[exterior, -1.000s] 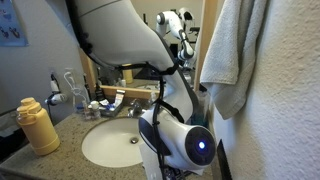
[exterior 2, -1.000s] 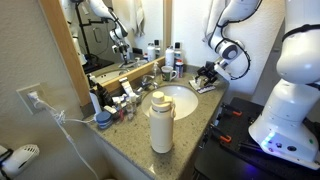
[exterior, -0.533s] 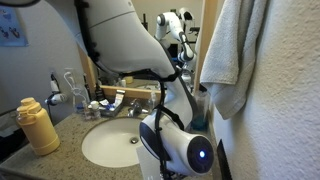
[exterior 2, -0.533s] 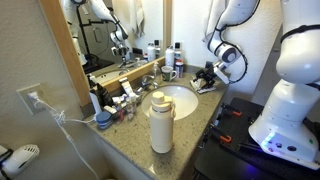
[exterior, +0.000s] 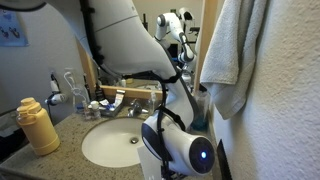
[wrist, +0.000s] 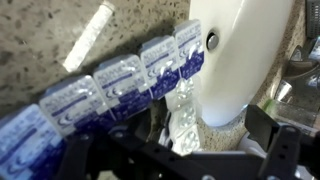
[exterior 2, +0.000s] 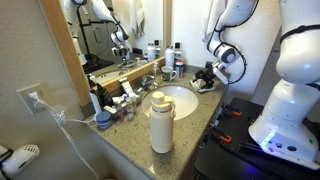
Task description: Move one of the silver strips to the left side of the sink counter
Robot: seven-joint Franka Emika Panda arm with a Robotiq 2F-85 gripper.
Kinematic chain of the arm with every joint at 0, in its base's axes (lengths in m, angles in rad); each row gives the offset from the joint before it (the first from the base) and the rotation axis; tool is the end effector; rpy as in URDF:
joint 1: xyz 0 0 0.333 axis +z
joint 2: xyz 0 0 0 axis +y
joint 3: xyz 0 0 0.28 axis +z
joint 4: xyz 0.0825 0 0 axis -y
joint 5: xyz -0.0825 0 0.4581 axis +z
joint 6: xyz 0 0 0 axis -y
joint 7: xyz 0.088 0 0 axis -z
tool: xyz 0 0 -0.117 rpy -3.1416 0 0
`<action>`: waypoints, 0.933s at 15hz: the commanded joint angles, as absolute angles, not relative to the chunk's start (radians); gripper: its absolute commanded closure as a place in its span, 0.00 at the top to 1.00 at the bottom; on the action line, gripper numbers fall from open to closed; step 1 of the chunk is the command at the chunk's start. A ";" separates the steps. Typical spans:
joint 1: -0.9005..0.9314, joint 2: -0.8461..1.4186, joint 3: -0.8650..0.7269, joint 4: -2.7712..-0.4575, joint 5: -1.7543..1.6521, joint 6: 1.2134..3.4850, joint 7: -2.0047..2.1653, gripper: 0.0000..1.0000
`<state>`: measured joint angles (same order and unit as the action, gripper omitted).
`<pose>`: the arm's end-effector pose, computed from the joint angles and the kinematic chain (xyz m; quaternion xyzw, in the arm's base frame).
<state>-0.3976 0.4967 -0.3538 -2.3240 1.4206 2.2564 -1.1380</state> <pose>0.3486 -0.3268 0.0058 -0.8582 0.3739 -0.1572 0.3148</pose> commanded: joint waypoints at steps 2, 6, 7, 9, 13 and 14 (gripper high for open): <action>-0.410 0.507 -0.348 -2.299 1.409 2.220 -1.139 1.00; -0.409 0.509 -0.347 -2.287 1.406 2.213 -1.131 1.00; -0.408 0.512 -0.346 -2.283 1.405 2.210 -1.129 1.00; -0.410 0.519 -0.344 -2.276 1.405 2.200 -1.127 1.00; -0.414 0.536 -0.345 -2.262 1.399 2.174 -1.112 1.00; -0.414 0.542 -0.346 -2.259 1.395 2.171 -1.104 1.00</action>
